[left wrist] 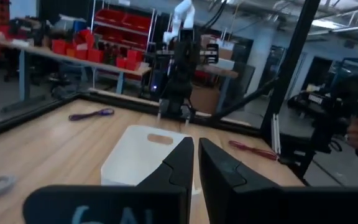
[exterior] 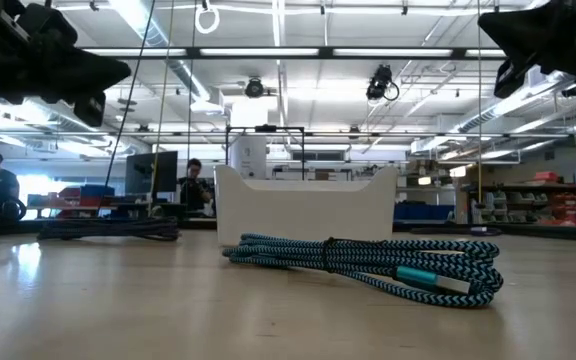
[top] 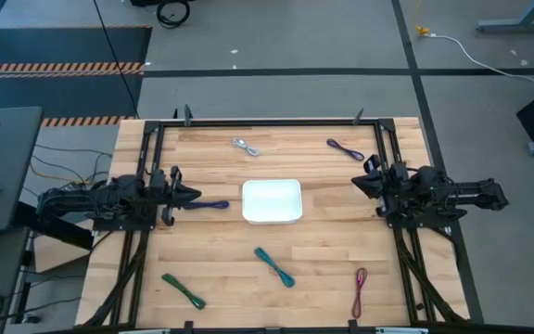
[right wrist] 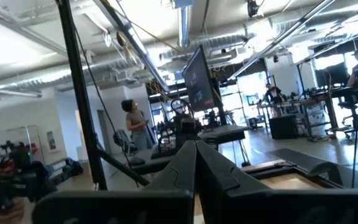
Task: Pick and place USB-C Cables
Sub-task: Put the dark blue charger cable into the white bin
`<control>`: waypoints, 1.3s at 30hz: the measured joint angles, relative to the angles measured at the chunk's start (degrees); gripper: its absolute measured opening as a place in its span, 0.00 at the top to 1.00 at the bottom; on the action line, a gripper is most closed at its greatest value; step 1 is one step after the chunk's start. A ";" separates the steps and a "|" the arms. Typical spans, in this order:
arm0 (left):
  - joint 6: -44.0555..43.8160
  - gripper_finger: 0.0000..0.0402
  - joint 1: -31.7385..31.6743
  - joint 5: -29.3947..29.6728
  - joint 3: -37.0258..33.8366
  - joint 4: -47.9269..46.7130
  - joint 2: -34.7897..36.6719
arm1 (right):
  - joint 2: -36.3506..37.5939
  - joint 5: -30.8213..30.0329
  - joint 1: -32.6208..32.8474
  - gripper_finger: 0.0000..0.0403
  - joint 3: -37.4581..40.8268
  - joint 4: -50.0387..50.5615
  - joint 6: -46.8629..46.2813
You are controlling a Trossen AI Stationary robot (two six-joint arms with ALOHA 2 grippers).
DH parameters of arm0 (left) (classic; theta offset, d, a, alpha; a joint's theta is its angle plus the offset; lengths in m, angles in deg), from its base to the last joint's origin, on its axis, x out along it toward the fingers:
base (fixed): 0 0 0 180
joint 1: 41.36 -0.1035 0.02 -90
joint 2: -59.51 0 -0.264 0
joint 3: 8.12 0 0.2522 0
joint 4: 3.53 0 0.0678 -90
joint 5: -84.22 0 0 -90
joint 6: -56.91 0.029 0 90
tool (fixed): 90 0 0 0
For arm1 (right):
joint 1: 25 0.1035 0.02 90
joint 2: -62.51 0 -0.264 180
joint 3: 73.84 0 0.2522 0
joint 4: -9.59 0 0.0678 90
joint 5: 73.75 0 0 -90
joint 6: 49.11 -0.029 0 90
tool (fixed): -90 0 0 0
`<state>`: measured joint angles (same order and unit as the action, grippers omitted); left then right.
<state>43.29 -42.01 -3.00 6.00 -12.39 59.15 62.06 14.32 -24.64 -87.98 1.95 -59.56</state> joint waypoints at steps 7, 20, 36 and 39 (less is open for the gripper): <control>-1.09 0.75 -0.02 4.29 3.60 -5.70 0.00 | 0.00 -6.11 -0.15 0.97 0.02 5.81 6.86; 3.06 0.34 -0.04 13.96 25.42 -28.34 -18.65 | -0.02 -20.54 -0.17 0.95 0.02 17.61 13.36; -0.45 0.33 -0.02 8.29 47.55 -54.84 -61.47 | -3.42 -20.81 -0.17 0.64 0.01 17.50 6.74; -0.33 0.33 -0.13 6.37 47.58 -56.91 -66.69 | -4.31 -20.77 -0.17 0.53 0.02 16.94 5.04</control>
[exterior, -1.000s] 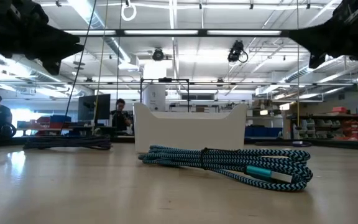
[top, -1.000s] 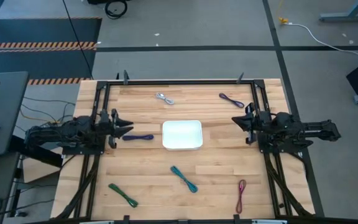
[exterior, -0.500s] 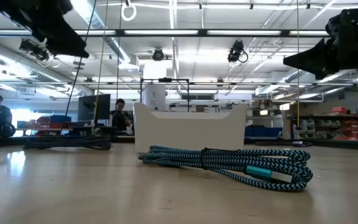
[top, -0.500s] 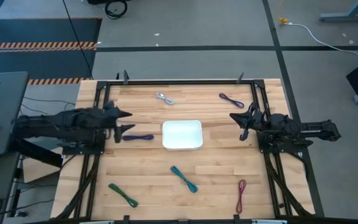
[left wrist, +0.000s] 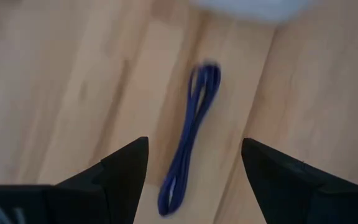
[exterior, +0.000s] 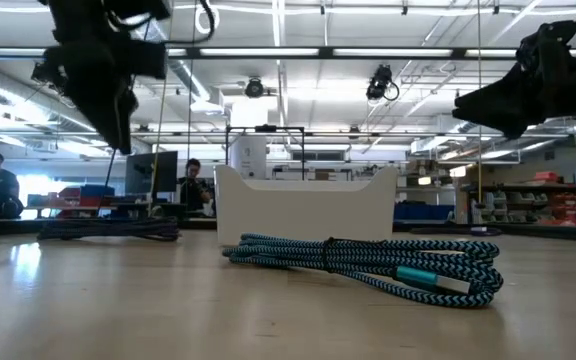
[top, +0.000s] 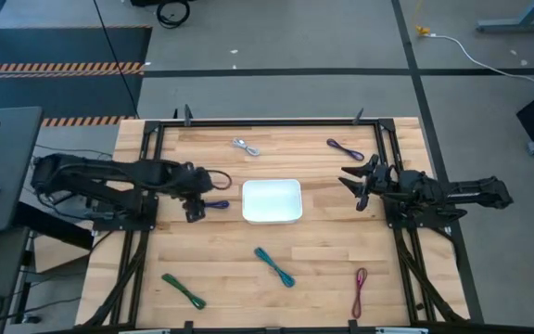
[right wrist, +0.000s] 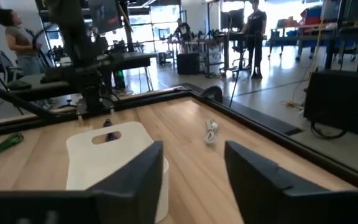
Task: Pick and place USB-C Cables
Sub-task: Put the dark blue charger cable into the white bin
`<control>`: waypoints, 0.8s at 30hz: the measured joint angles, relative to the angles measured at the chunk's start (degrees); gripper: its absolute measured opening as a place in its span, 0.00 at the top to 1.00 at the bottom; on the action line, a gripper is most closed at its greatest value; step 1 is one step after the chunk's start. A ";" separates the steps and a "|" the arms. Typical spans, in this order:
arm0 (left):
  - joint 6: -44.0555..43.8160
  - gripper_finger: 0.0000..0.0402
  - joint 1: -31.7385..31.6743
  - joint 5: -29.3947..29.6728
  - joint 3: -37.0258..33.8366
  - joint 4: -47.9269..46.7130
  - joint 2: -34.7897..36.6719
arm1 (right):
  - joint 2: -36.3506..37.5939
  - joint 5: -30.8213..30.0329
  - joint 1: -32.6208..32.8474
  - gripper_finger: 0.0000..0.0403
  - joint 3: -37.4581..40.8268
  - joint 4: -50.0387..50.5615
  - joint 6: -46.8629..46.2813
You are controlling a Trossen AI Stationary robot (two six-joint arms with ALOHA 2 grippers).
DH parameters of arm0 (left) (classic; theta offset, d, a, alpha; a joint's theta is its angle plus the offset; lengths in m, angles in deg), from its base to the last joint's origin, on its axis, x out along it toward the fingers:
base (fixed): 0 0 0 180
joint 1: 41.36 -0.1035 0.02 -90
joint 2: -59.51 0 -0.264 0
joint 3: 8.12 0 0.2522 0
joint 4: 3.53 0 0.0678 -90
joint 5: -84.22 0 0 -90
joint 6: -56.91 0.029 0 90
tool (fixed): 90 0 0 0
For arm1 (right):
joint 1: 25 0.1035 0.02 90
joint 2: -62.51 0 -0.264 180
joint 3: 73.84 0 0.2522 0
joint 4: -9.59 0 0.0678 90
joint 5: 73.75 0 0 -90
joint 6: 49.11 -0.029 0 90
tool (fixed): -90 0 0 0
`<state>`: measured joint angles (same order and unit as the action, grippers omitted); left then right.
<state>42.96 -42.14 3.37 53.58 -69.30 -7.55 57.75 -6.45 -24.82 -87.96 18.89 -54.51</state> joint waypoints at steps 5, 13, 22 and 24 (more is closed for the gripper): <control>1.14 0.33 0.00 -0.02 0.00 -0.09 -5.69 | -0.17 0.00 0.00 0.43 0.00 -1.12 -0.47; 2.25 0.33 -0.11 -0.03 -2.11 1.62 -10.28 | -0.17 0.04 0.00 0.39 0.00 -1.39 -0.47; 4.16 0.35 -2.29 -1.21 -7.33 7.18 -11.14 | -0.21 0.40 0.00 0.39 -0.01 -1.42 -0.47; 5.31 0.37 -3.00 -1.32 -8.01 8.19 -11.12 | -0.21 0.40 0.00 0.39 -0.02 -1.44 -0.47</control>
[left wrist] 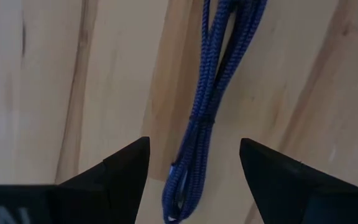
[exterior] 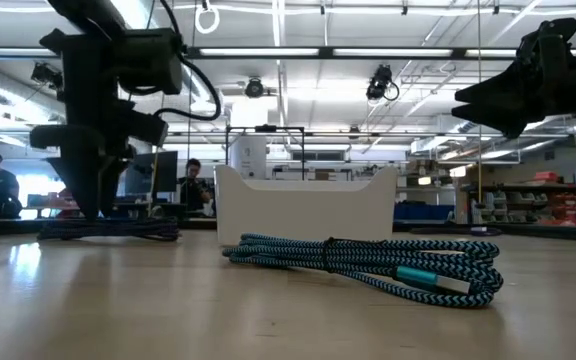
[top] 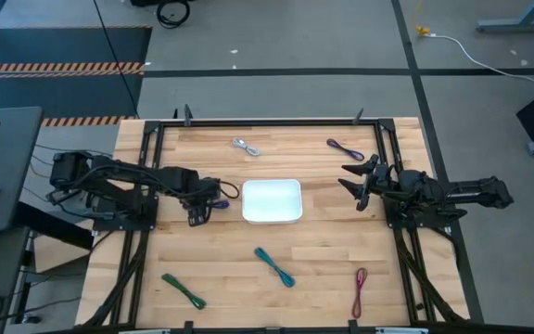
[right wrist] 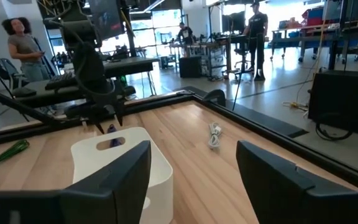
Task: Pick and place USB-C Cables
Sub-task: Put the dark blue charger cable into the white bin
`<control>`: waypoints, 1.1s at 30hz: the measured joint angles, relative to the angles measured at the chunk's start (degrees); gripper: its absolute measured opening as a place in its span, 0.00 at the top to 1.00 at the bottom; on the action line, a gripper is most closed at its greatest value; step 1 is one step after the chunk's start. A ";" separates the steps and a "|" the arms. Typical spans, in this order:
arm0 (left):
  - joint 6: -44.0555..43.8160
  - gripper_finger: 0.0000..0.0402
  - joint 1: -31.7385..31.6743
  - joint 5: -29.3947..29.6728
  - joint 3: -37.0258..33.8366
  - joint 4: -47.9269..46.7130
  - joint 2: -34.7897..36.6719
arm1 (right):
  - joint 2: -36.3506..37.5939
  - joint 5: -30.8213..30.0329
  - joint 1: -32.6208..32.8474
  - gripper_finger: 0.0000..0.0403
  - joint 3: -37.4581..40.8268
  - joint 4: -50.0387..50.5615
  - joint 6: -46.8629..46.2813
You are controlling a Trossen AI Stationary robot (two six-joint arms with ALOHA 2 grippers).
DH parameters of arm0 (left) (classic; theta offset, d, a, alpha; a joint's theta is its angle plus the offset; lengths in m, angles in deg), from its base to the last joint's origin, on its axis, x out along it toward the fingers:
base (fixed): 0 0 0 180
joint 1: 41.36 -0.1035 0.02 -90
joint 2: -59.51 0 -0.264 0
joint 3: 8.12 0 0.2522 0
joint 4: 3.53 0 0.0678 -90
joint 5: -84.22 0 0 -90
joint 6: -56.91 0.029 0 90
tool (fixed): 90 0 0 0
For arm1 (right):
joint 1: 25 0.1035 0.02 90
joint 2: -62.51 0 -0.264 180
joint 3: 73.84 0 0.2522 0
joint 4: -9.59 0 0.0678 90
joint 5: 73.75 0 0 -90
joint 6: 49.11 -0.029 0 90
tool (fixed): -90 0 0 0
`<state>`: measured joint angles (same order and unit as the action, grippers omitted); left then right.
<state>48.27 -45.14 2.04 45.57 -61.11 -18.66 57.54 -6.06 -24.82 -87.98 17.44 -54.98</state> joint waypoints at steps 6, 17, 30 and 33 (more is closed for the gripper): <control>0.28 0.40 -1.92 -2.57 -2.17 3.32 0.04 | 0.00 -0.02 0.02 0.39 0.02 0.01 0.00; 0.30 0.43 -2.18 -3.88 -2.22 3.58 -3.45 | 0.00 -0.02 0.02 0.39 0.00 0.04 0.00; 1.49 0.55 -2.10 -4.20 -2.07 4.77 -6.05 | 0.00 -0.02 0.02 0.39 0.01 0.08 0.00; 0.86 0.70 -2.02 -4.46 -2.09 4.94 -6.05 | 0.00 -0.02 0.02 0.39 0.00 0.08 0.00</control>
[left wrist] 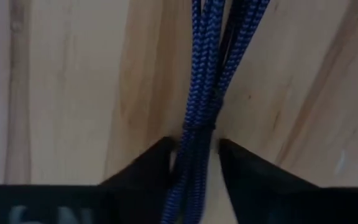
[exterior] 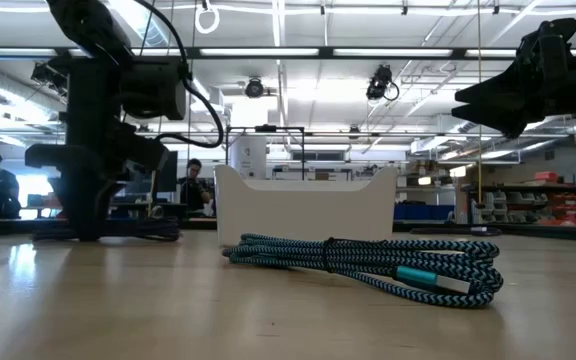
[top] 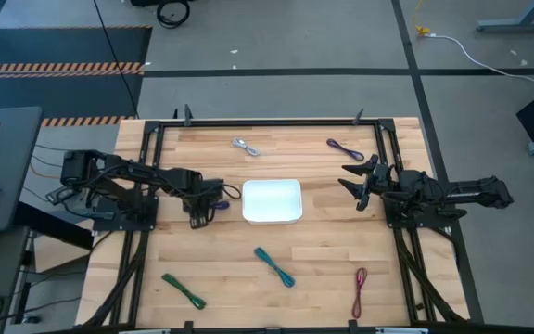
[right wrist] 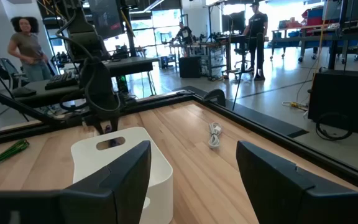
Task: Pick and place USB-C Cables
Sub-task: Put the dark blue charger cable into the white bin
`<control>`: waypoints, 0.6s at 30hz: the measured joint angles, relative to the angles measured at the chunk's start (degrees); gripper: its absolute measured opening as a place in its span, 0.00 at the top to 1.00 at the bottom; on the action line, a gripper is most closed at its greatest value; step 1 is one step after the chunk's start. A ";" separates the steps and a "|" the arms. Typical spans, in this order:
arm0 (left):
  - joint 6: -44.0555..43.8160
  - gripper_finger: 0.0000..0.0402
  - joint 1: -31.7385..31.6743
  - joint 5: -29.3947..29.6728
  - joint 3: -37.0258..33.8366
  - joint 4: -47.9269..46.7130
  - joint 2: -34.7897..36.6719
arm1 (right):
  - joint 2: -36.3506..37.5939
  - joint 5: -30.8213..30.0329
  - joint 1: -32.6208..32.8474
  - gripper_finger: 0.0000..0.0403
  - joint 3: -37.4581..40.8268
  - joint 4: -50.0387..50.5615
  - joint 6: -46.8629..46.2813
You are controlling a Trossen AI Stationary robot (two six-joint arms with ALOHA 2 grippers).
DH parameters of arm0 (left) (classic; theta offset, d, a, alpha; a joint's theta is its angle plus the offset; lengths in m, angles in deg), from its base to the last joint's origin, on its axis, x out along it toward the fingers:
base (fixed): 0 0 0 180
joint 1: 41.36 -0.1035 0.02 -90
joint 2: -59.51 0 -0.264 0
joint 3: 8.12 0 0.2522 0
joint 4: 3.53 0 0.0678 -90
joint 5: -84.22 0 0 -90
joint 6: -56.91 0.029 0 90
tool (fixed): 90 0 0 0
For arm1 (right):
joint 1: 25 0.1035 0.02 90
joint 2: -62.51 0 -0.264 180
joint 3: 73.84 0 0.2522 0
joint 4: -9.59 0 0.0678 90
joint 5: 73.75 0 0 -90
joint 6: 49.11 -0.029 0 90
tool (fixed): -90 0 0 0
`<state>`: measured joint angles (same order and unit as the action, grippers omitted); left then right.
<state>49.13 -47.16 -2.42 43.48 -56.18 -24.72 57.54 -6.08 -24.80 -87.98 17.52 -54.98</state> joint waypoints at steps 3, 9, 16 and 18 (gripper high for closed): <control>-1.02 0.88 -0.01 0.22 0.00 0.11 -0.02 | 0.00 -0.01 0.00 0.39 0.01 0.00 0.00; -3.88 0.93 -0.21 1.41 1.89 -3.02 -0.39 | 0.00 -0.02 0.00 0.39 0.01 0.00 0.00; -4.06 0.93 -0.23 4.40 13.01 -15.38 -0.35 | 0.00 -0.04 0.00 0.39 0.02 0.00 0.00; -3.59 0.93 -0.23 5.56 17.26 -17.10 -0.32 | 0.00 -0.04 0.00 0.39 0.02 0.00 0.00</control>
<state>45.54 -47.39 3.14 60.74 -73.28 -25.03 57.54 -6.12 -24.80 -87.96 17.52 -54.98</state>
